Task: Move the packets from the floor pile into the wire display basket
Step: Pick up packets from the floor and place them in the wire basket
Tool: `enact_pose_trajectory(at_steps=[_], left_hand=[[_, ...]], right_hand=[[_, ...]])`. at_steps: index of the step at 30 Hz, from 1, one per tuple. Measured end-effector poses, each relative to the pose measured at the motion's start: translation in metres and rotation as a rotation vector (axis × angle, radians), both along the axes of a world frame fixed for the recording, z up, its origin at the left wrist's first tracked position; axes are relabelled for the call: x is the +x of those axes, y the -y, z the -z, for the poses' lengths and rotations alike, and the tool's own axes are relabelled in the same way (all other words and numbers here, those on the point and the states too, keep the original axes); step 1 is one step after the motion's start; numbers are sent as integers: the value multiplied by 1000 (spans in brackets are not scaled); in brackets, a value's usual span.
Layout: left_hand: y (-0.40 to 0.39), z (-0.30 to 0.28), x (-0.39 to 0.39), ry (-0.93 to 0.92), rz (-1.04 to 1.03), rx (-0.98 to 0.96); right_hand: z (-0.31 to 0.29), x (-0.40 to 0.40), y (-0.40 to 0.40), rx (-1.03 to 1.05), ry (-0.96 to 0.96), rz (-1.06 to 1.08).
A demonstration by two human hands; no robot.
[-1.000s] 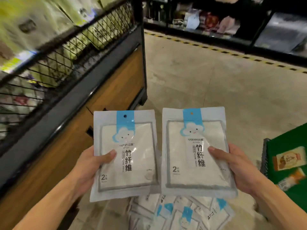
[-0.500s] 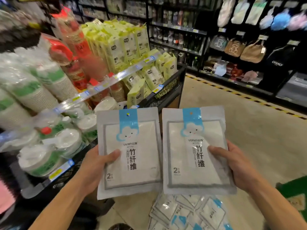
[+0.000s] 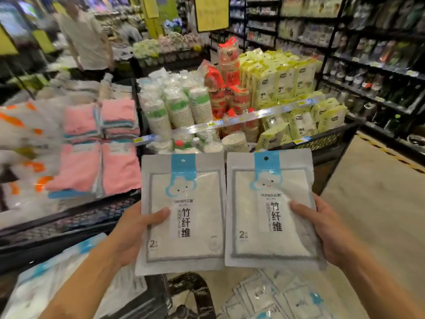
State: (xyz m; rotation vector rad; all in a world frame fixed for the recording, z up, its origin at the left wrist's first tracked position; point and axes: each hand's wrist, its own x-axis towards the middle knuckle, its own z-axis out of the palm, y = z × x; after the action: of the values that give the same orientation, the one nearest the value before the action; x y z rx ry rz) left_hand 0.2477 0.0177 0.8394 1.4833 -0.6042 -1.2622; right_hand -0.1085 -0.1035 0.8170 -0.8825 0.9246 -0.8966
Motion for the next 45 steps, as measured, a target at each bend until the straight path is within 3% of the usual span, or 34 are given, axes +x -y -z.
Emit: enact_pose_trajectory(at_steps=[11,20,26,33,45], left_hand=[[-175,-20,32,68,-350,-22],[-319,-5,105,15,-573,15],[-397,17,162,-17,-672,12],[-415,53,215,-68,-797,96],[-355,83,304,-99,-811,153]], right_hand=[[-26,87,-59,-75,9,-328],[-23,214,-146,-98,-41,-588],[-4,296,-201,-29,-32,-627],[26,362,-214,18,-67,-641],[82,493,-146,141,-123,-753]])
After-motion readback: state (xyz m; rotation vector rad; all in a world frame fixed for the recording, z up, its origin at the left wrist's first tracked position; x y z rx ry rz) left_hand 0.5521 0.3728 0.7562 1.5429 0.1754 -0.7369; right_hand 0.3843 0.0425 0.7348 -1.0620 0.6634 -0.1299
